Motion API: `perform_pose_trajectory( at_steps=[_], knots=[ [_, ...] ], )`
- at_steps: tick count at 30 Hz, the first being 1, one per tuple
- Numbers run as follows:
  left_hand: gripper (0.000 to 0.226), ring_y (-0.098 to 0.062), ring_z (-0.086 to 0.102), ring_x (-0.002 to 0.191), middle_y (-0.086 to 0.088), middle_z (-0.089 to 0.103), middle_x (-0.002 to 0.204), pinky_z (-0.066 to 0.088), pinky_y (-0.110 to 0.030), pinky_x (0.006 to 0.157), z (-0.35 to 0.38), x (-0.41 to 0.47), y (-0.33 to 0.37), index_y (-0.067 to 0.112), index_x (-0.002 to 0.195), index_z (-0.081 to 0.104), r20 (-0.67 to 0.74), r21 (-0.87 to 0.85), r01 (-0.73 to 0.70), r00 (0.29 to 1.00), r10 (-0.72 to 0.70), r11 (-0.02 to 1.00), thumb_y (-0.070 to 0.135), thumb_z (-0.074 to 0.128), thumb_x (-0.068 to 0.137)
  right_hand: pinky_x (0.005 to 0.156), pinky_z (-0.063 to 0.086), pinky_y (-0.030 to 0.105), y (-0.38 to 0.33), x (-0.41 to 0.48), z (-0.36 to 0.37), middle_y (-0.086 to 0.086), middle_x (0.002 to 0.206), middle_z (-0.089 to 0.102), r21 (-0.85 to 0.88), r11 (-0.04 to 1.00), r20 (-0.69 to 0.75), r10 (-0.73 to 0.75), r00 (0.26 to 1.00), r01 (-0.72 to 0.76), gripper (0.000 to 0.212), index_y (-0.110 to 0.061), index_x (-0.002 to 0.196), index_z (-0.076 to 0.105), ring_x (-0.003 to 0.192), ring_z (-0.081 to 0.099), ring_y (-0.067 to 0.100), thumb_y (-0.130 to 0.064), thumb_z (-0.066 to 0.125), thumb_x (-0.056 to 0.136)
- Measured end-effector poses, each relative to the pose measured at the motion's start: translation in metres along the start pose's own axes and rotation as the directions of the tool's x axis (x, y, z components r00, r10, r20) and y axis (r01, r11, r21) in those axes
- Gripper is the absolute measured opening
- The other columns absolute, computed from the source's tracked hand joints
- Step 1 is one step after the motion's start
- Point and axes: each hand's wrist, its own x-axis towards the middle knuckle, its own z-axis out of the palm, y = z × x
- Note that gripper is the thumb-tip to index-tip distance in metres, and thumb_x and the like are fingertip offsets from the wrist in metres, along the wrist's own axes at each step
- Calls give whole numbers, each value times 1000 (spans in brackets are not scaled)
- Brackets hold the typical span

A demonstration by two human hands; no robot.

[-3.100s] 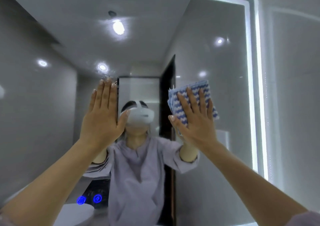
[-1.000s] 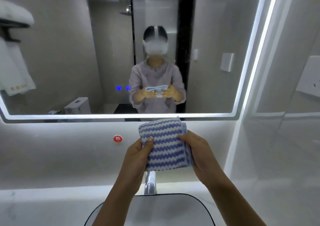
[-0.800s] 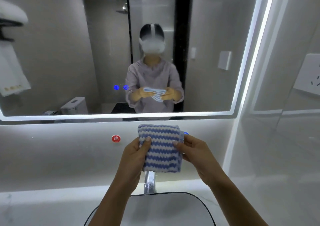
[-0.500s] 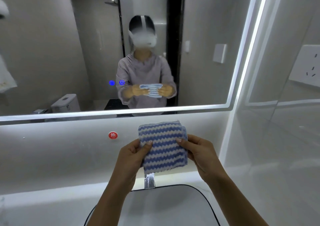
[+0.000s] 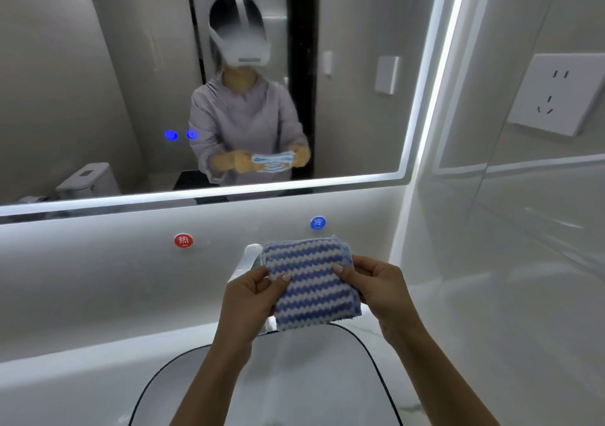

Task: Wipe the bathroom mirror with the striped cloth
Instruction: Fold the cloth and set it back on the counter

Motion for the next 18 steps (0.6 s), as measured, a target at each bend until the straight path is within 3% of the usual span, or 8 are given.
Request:
perform_pose_trajectory(
  at_steps=[18],
  knots=[
    [11,-18,73,76,-3,76,83,56,-23,57,139,23,-104,15,98,67,-25,75,227,974,-226,971,13,65,87,67,57,25,63,40,-160,0,92,76,-68,975,-73,205,976,-210,21,-12,102,72,85,72,16,-15,74,81]
  ],
)
